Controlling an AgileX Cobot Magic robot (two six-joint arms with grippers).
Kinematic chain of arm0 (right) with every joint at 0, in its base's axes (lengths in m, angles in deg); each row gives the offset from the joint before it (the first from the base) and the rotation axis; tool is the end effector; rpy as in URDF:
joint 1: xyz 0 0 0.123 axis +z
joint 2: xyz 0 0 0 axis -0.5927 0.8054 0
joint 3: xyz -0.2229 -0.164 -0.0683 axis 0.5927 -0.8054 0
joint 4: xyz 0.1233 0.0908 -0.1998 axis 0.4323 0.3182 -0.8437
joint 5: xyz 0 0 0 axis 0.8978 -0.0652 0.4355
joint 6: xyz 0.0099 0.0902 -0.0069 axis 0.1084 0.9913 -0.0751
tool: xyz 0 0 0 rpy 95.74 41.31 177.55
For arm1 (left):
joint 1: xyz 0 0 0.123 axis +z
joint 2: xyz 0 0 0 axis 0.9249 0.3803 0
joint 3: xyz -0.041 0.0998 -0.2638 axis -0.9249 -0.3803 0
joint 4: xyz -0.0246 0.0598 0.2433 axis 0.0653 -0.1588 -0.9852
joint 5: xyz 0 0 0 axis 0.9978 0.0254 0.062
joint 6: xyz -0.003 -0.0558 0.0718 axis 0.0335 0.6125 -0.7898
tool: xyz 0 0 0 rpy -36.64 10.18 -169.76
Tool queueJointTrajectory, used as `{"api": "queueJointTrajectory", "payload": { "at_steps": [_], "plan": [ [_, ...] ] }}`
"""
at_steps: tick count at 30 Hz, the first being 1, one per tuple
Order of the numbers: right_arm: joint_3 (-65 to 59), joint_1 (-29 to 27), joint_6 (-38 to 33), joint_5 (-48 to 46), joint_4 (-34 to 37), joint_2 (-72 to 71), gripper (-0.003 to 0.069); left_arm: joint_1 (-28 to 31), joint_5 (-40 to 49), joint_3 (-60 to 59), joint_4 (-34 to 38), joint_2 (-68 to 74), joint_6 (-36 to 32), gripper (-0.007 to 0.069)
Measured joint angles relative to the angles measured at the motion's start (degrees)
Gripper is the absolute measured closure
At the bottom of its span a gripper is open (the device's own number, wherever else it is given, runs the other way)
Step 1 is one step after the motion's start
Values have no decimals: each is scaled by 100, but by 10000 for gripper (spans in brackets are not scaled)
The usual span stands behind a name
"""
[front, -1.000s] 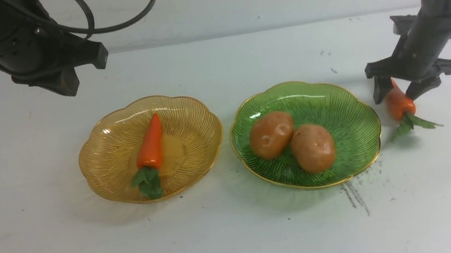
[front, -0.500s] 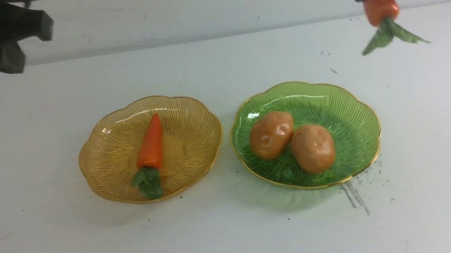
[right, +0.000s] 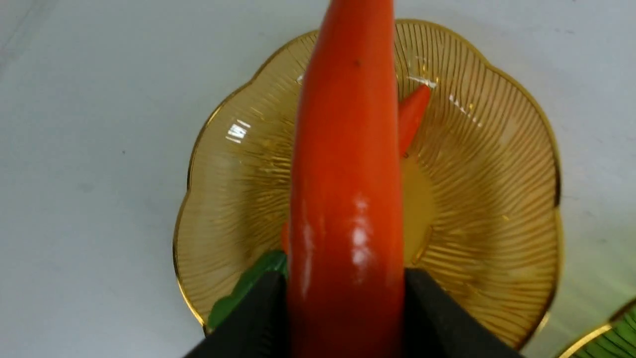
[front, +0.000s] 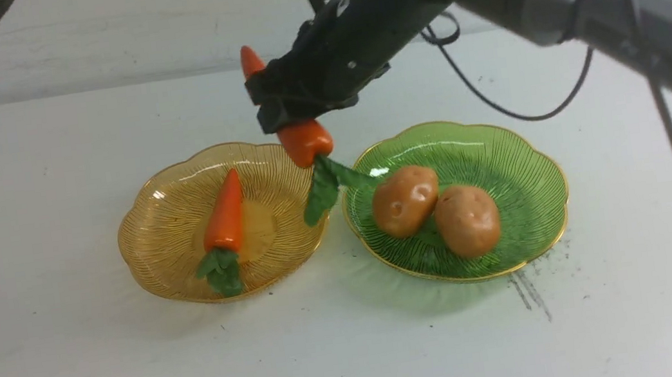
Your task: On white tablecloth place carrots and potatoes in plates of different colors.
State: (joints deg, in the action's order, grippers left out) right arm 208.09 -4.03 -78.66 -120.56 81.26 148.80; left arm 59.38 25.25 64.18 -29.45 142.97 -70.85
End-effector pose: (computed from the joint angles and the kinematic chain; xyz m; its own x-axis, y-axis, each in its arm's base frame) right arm 0.4080 0.2987 0.2889 -0.7839 -0.2715 -0.5584 -0.5471 0.7273 0.4144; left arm 0.2097 -0.0178 0.4393 -0.7699 0.0132 -0.6381 -0.0190 0.9989 0.0436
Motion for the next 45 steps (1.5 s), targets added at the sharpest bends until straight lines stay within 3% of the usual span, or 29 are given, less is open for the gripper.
{"api": "queueJointTrajectory", "payload": {
  "at_steps": [4,7,9,11,13,17,20,21,23,24,25,26,29,38,40,43,45],
  "plan": [
    [-26,97,0,474,262,267,378,0,0,0,-7,-106,0,628],
    [-26,145,4,1002,455,516,309,0,0,-5,-7,-173,0,628],
    [-36,150,4,1363,644,722,207,0,0,-5,-7,-198,0,628],
    [-36,144,4,1407,678,775,168,0,0,-5,-7,-212,0,628],
    [-36,144,4,1395,673,854,82,0,0,-5,21,-248,0,628],
    [233,81,18,712,610,836,52,0,0,-5,41,-333,-14,628],
    [754,-119,275,-516,345,647,133,0,5,-5,41,-415,-145,628],
    [798,-119,293,-516,318,625,142,0,5,-5,41,-421,-156,628],
    [1299,-374,498,-1362,-45,241,300,0,5,-5,80,-487,-220,628],
    [1330,-392,542,-1391,-116,241,316,0,5,-5,91,-487,-226,628],
    [1494,-544,769,-1499,-383,-202,471,0,17,-5,138,-528,-262,628],
    [1516,-592,917,-1525,-580,-478,549,0,24,-5,171,-552,-287,628],
    [1399,-610,1244,-1593,-1130,-1354,646,0,29,-5,242,-610,-336,628],
    [-695,-94,1897,-1686,-3005,-4427,671,0,87,-5,930,-866,-727,628],
    [-1948,-33,2273,-1612,-3759,-5691,671,0,89,-5,1304,-912,-903,628],
    [-3091,-33,2593,-1164,-4222,-6913,671,0,89,-5,1599,-919,-1070,628],
    [-4330,-33,2972,-357,-4567,-8091,671,0,89,-5,1911,-919,-1239,628]
  ]
}}
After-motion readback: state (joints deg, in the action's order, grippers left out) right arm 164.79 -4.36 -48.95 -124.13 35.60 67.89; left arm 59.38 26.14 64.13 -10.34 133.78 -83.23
